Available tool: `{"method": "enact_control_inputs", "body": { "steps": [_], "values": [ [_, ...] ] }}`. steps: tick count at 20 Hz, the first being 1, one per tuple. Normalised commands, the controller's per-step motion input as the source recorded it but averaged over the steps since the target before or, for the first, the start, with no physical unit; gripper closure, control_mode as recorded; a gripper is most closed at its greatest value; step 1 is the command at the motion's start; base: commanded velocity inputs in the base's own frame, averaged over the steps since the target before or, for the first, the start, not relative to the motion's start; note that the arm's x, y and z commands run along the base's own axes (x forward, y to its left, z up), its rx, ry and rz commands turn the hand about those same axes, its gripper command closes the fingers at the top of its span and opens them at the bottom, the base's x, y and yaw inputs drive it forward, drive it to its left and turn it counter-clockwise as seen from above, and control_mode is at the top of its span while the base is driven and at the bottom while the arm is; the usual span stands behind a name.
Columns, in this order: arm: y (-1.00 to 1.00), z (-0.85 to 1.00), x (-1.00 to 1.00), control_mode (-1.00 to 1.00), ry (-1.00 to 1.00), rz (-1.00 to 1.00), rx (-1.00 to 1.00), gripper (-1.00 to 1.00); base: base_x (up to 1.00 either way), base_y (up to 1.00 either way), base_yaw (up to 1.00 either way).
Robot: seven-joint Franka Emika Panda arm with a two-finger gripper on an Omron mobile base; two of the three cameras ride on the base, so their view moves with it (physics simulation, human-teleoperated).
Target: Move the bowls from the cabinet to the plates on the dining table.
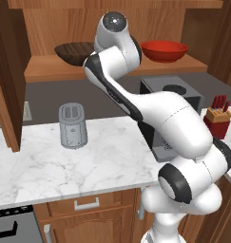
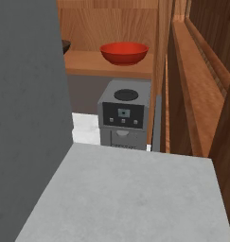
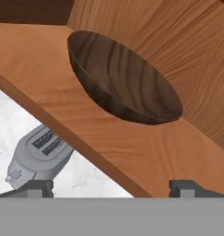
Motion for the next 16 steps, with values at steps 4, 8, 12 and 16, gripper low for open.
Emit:
{"method": "enact_control_inputs", "body": {
  "steps": [4,8,12,16],
  "values": [
    [0.1,0.0,0.33,-1.0,0.0,-0.01,-0.03,-1.0,0.0,0.0,0.0],
    [0.15,0.0,0.3,-1.0,0.0,-0.01,-0.03,-1.0,0.0,0.0,0.0],
    [0.16,0.0,0.29,-1.0,0.0,0.0,-0.02,-1.0,0.0,0.0,0.0],
    [0.11,0.0,0.24,-1.0,0.0,-0.01,-0.02,-1.0,0.0,0.0,0.0]
  ]
}}
